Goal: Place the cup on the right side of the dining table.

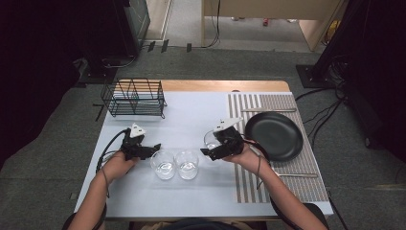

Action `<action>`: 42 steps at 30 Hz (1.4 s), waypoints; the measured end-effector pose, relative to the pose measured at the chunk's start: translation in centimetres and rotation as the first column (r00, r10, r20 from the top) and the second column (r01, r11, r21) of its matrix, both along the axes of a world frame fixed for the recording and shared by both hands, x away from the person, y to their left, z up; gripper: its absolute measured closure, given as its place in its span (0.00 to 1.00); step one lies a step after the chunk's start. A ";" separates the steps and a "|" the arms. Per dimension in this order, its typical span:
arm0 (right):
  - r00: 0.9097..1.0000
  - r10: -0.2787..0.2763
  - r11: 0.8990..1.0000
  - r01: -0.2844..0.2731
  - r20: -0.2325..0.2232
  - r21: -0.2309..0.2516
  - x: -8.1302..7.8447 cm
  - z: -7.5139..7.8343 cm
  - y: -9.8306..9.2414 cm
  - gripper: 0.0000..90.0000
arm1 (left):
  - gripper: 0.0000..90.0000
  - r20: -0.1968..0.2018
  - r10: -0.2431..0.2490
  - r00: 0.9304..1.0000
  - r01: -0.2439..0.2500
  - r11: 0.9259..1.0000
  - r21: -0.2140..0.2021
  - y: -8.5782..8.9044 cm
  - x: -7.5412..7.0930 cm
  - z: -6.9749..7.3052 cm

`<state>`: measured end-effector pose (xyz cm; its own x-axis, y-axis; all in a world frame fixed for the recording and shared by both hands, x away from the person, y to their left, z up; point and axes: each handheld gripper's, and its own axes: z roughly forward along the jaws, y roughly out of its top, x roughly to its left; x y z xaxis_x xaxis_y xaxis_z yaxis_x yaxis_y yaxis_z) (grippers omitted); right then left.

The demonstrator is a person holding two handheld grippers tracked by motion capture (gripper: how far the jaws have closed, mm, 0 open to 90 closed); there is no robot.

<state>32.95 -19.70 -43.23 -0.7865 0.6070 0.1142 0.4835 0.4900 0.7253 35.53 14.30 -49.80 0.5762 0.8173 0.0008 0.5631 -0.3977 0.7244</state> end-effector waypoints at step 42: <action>0.983 -0.185 0.983 0.184 -0.023 -0.021 3.1 -0.6 -0.7 0.21 | 0.13 0.005 0.010 1.000 -0.010 1.000 0.001 -0.1 -0.1 0.0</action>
